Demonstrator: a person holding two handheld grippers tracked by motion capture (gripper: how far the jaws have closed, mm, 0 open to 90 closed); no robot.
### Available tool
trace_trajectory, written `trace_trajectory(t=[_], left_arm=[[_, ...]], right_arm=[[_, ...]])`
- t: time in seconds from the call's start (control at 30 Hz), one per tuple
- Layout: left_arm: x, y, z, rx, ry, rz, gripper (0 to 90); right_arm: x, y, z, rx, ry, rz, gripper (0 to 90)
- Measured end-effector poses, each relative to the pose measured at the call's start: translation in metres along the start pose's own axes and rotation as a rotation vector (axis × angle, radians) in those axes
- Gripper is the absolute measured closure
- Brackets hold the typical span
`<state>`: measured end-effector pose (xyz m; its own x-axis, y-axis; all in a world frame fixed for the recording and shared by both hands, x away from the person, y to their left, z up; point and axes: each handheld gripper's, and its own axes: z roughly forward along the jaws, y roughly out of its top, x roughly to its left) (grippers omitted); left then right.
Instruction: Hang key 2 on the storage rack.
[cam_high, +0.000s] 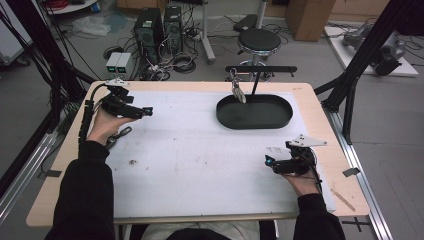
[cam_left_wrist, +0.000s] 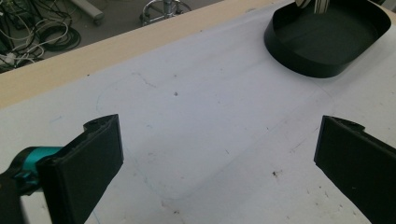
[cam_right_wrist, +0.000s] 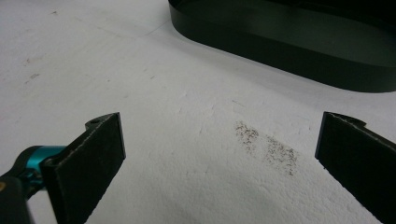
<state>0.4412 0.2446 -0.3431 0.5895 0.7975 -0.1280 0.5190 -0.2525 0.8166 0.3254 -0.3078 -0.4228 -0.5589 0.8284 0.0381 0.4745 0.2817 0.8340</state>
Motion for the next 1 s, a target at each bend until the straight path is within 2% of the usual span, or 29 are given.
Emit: trace_trajectory(t=[0.3, 0.53, 0.57, 0.77, 1.0], left_arm=[[0.007, -0.011, -0.007, 0.001, 0.007, -0.007, 1.7], [0.019, -0.026, -0.011, 0.003, 0.026, -0.043, 1.7], [0.023, -0.030, -0.011, 0.021, 0.030, -0.045, 1.7], [0.031, -0.038, -0.011, 0.024, 0.025, -0.064, 1.7], [0.047, -0.052, -0.010, 0.064, 0.041, -0.089, 1.7]], right_arm=[[0.001, -0.001, 0.001, 0.012, -0.008, -0.006, 0.7], [0.001, -0.001, 0.002, 0.020, -0.018, -0.013, 0.7], [0.001, -0.001, 0.002, 0.021, -0.020, -0.013, 0.7], [0.002, -0.001, 0.003, 0.031, -0.026, -0.021, 0.7], [0.003, -0.002, 0.004, 0.050, -0.037, -0.032, 0.7]])
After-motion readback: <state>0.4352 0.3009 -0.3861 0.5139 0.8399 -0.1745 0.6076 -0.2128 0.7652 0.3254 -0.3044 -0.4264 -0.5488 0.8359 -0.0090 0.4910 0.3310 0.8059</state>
